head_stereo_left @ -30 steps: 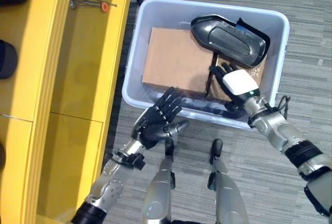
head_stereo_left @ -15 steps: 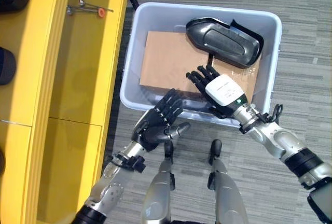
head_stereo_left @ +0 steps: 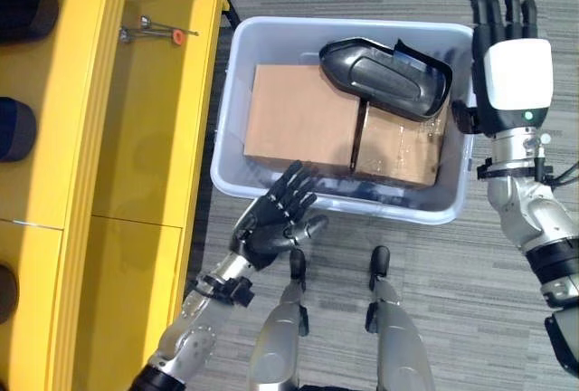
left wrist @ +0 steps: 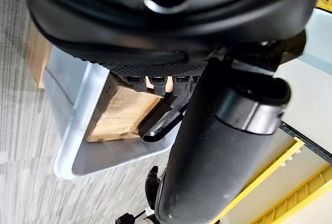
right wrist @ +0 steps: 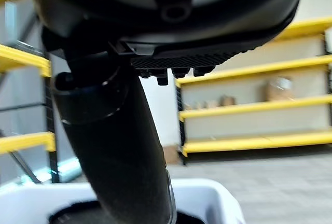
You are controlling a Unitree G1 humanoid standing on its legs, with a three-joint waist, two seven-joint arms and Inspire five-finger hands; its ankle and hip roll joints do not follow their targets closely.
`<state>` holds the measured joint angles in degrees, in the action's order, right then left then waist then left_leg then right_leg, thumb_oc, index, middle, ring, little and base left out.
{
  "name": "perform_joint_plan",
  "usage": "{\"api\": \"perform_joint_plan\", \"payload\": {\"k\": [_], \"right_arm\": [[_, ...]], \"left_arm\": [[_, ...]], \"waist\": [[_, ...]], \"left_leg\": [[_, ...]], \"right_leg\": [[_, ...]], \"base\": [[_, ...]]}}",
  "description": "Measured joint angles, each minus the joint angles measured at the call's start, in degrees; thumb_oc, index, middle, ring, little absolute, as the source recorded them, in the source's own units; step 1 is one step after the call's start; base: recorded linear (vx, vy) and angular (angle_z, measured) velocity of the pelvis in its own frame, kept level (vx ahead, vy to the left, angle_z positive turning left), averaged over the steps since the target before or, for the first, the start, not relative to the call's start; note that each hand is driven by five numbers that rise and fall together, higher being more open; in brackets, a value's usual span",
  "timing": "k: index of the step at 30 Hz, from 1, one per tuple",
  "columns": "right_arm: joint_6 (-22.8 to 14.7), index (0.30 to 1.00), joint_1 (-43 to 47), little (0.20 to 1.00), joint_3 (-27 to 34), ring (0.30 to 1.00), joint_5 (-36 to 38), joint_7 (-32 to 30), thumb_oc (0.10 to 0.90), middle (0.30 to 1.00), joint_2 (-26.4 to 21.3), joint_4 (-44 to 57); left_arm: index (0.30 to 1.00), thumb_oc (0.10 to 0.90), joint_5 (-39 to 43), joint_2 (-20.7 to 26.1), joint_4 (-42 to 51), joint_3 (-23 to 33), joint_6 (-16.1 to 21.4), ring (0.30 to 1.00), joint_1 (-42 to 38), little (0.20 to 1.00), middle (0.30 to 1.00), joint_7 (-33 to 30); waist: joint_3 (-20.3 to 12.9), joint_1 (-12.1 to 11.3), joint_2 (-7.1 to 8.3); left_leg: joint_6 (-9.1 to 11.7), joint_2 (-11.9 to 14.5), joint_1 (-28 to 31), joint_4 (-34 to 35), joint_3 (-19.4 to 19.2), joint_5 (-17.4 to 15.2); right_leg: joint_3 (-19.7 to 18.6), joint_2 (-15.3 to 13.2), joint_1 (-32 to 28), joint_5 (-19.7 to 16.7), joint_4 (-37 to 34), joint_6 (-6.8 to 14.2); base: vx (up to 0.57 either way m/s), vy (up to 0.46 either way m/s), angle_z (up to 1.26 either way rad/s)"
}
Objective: Move parts from the plastic box to the shelf.
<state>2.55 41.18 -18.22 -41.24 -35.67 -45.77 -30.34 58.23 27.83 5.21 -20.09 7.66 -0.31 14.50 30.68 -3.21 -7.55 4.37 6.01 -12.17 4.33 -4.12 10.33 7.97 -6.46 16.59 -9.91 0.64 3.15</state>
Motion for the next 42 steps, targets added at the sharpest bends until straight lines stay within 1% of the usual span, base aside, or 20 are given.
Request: {"api": "perform_joint_plan", "payload": {"k": [3,7,11,13,14,15,17,18,21,24,26,27,30,32,36,38,42], "right_arm": [[1.2,1.0,0.0,1.0,0.0,1.0,1.5,0.1,0.9,1.0,0.0,-2.5],[1.5,1.0,1.1,1.0,-0.5,1.0,1.4,0.5,0.9,1.0,0.0,-5.9],[1.5,1.0,3.8,1.0,-4.3,1.0,-1.3,3.6,0.9,1.0,-0.2,-6.8],[1.5,1.0,5.5,1.0,-7.6,1.0,-3.5,5.4,0.9,1.0,-0.3,-8.8],[1.5,1.0,5.7,1.0,-8.9,1.0,-4.2,6.2,0.9,1.0,-0.3,-8.9],[1.6,1.0,6.2,1.0,-10.6,1.0,-5.6,6.5,0.9,1.0,-0.3,-9.3],[1.6,1.0,8.7,1.0,-14.8,1.0,-7.4,6.4,0.9,1.0,-0.4,-13.6],[1.7,1.0,9.9,1.0,-14.9,1.0,-8.9,6.4,0.9,1.0,-0.4,-15.4],[2.7,1.0,10.0,1.0,-15.2,1.0,-10.0,6.3,0.9,1.0,-0.4,-14.8],[2.8,1.0,10.5,1.0,-15.3,1.0,-10.5,6.1,0.9,1.0,-0.4,-14.6],[3.8,1.0,10.5,1.0,-16.5,1.0,-10.3,6.1,0.9,1.0,-0.4,-15.5],[5.5,1.0,10.5,1.0,-16.7,1.0,-10.1,6.1,0.9,1.0,-0.2,-16.4],[8.4,1.0,10.5,1.0,-16.2,1.0,-6.2,6.3,0.9,1.0,0.0,-19.1],[8.6,1.0,10.8,1.0,-14.8,1.0,-5.2,6.7,0.9,1.0,0.4,-19.5],[8.3,1.0,11.6,1.0,-15.3,1.0,-4.6,9.2,0.9,1.0,0.6,-19.7],[7.2,1.0,12.7,1.0,-15.9,1.0,-1.9,10.1,0.9,1.0,0.6,-19.6],[6.5,1.0,14.0,1.0,-16.0,1.0,-0.9,10.2,0.9,1.0,1.8,-19.6]], "left_arm": [[1.0,0.9,0.0,0.0,0.0,0.0,0.0,1.0,0.2,1.0,1.0,0.0],[1.0,0.9,0.0,0.0,0.0,-0.1,0.0,1.0,0.1,1.0,1.0,0.0],[1.0,0.9,0.0,0.0,0.0,-0.1,0.0,1.0,0.1,1.0,1.0,0.3],[1.0,0.9,0.0,-0.1,0.0,-0.1,0.0,1.0,-0.3,1.0,1.0,1.4],[1.0,0.9,-0.1,-0.1,0.0,-0.1,0.0,1.0,-0.4,1.0,1.0,1.6],[1.0,0.9,0.0,-0.1,0.0,-0.1,0.0,1.0,-0.5,1.0,1.0,1.7],[1.0,0.9,0.0,0.0,0.0,0.0,0.0,1.0,-0.5,1.0,1.0,2.4],[1.0,0.9,0.0,0.0,-0.1,0.0,0.0,1.0,-0.4,1.0,1.0,2.6],[1.0,0.9,0.0,0.0,-0.3,0.0,-0.1,1.0,0.3,1.0,1.0,3.0],[1.0,0.9,-0.1,0.0,-0.2,0.0,-0.1,1.0,0.6,1.0,1.0,3.8],[1.0,0.9,-0.1,0.0,-0.2,0.0,-0.2,1.0,0.6,1.0,1.0,3.9],[1.0,0.9,-0.1,0.0,-0.2,0.0,-0.2,1.0,0.5,1.0,1.0,4.0],[1.0,0.9,-0.1,0.0,-0.2,0.1,-0.2,1.0,0.6,1.0,1.0,4.2],[1.0,0.9,-0.1,0.0,-0.2,0.1,-0.2,1.0,0.6,1.0,1.0,4.4],[1.0,0.9,-0.1,0.0,-0.2,0.1,-0.2,1.0,0.7,1.0,1.0,4.9],[1.0,0.9,0.0,0.0,-0.2,0.1,-0.3,1.0,0.6,1.0,1.0,4.9],[1.0,0.9,-0.1,-0.1,-0.2,0.1,-0.9,1.0,0.4,1.0,1.0,4.9]], "waist": [[0.0,0.0,0.0],[0.0,-0.1,-0.01],[0.0,-0.1,-0.05],[0.0,-0.2,-0.07],[0.0,-0.5,-0.07],[0.0,-1.4,-0.07],[0.0,-2.2,-0.07],[0.0,-2.8,-0.07],[0.0,-3.2,-0.06],[0.0,-3.4,-0.06],[0.0,-3.4,-0.06],[0.0,-3.4,-0.06],[0.0,-3.4,-0.06],[0.0,-3.3,-0.07],[0.0,-3.7,-0.07],[0.0,-3.8,-0.07],[0.0,-3.8,-0.08]], "left_leg": [[-0.4,-0.2,0.0,0.0,0.1,-0.2],[-0.7,-0.2,-0.1,0.0,0.4,-0.5],[-0.3,-0.4,-1.4,-0.2,0.7,0.0],[-0.3,-0.5,-2.4,-0.9,1.4,0.0],[-0.3,-0.5,-2.7,-1.0,1.5,0.0],[-0.3,-0.6,-2.9,-1.0,1.4,0.0],[-0.2,-1.0,-3.7,-1.5,1.9,0.1],[-0.1,-1.1,-4.9,-2.0,2.5,0.1],[0.0,-1.0,-5.2,-2.0,2.9,0.2],[0.2,-0.9,-5.8,-2.1,2.9,0.3],[0.2,-1.0,-5.9,-2.1,2.9,0.4],[0.2,-1.0,-6.1,-2.3,2.9,0.4],[0.2,-0.9,-6.3,-2.3,2.9,0.3],[0.2,-0.9,-6.6,-2.6,2.9,0.3],[0.2,-0.9,-6.9,-2.8,2.9,0.3],[0.2,-1.0,-7.4,-2.9,2.9,0.3],[0.2,-1.0,-8.1,-3.0,2.9,0.4]], "right_leg": [[0.1,-0.3,0.1,0.3,0.4,0.2],[0.2,-0.5,0.7,1.2,1.9,0.0],[0.2,-0.9,3.8,3.2,6.1,-0.1],[0.4,-1.3,5.4,4.6,8.7,-0.2],[0.5,-1.4,6.2,5.4,10.1,-0.3],[0.5,-1.5,7.4,6.5,12.2,-0.5],[0.6,-2.1,9.3,8.6,16.1,-0.6],[0.5,-2.3,10.9,9.3,17.7,-0.8],[0.7,-2.3,11.6,10.0,19.1,-1.1],[0.7,-2.2,12.4,10.2,19.8,-1.3],[0.7,-2.2,12.7,10.2,20.0,-1.4],[0.7,-2.2,12.9,10.2,20.0,-1.5],[0.7,-2.3,13.0,10.2,19.9,-1.5],[0.7,-2.3,13.1,10.1,19.8,-1.5],[0.7,-2.5,13.3,10.1,19.9,-1.5],[0.6,-2.5,14.1,10.1,20.4,-1.4],[0.6,-2.5,14.9,10.1,20.7,-1.6]], "base": [[0.03,-0.023,0.04],[0.03,-0.034,0.03],[0.01,-0.05,0.03],[0.0,-0.047,0.15],[0.01,-0.057,0.12],[0.0,-0.067,0.1],[0.0,-0.065,0.19],[0.0,-0.067,0.19],[0.0,-0.048,0.07],[0.0,-0.041,0.0],[-0.01,-0.009,-0.02],[0.0,0.0,0.0],[0.0,0.0,0.0],[0.0,0.0,0.0],[0.0,0.0,0.0],[0.01,0.001,-0.02],[0.01,-0.001,-0.02]]}}
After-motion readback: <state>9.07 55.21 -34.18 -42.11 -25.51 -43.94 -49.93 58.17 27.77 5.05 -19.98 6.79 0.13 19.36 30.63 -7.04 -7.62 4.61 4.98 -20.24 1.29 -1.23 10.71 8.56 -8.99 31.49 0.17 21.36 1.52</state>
